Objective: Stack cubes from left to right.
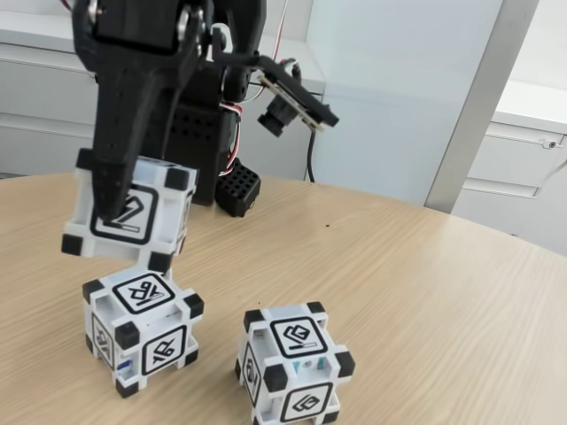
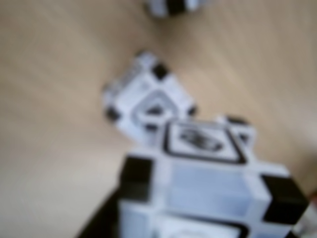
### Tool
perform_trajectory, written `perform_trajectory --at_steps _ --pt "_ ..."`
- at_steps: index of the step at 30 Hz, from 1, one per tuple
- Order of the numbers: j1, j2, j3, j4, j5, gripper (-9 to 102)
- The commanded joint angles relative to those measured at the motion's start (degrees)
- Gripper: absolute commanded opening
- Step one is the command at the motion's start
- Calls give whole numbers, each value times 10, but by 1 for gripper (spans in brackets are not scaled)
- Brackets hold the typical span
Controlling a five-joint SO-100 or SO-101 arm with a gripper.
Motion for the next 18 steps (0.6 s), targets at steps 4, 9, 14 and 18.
perform_trajectory --at_steps 4,9,14,18 --pt "1 0 -26 -7 -6 20" --pt "-6 -1 -26 -7 -5 20" --pt "-31 -1 -25 -7 -1 20" --pt "-32 -1 -25 -8 -6 20"
